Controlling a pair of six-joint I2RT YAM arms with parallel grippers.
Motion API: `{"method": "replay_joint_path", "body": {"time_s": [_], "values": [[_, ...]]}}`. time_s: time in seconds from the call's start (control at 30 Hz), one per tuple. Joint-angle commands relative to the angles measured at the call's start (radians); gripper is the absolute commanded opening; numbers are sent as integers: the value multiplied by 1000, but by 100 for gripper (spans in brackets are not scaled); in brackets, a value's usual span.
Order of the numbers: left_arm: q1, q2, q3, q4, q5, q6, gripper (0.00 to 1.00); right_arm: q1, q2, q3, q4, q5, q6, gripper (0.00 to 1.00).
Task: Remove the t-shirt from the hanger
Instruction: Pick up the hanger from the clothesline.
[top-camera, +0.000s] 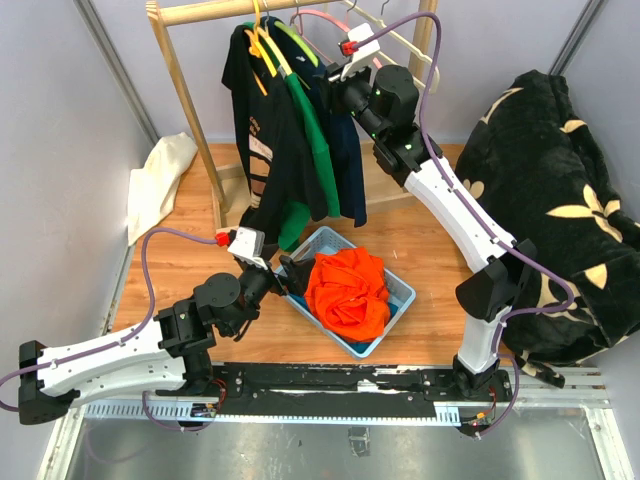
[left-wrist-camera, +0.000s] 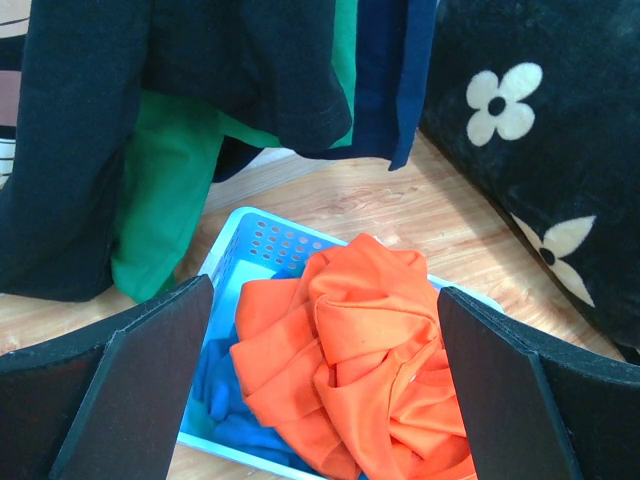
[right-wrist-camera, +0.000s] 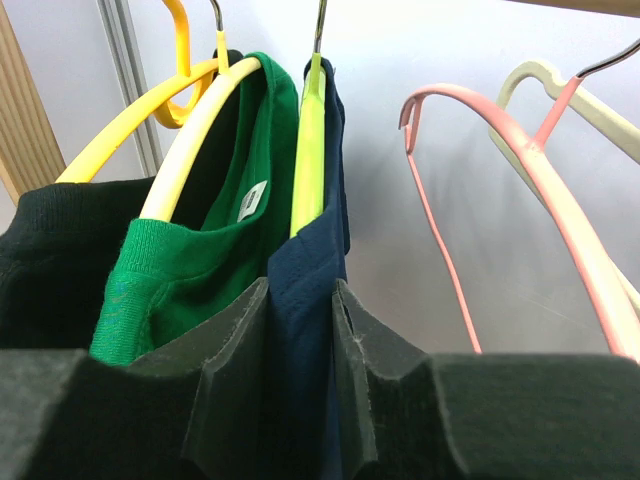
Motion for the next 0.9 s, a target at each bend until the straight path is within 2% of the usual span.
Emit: {"method": "replay_joint_path", "body": {"time_s": [0.0, 0.23, 0.4, 0.63, 0.87], "values": [[-2, -14, 0, 20, -20, 6, 100, 17, -11, -19, 51, 25, 7, 28], [-1, -12, 1, 22, -23, 10, 100, 17, -20, -30, 79, 38, 6, 16], [-1, -9, 10, 22, -23, 14, 99, 17, -35, -28, 121, 46, 3, 2], [-1, -1, 34, 25, -9, 15, 100, 17, -55, -19, 220, 41, -7, 1], [-1, 17, 76, 20, 5, 28, 100, 17, -47, 46, 223, 38, -14, 1]]}}
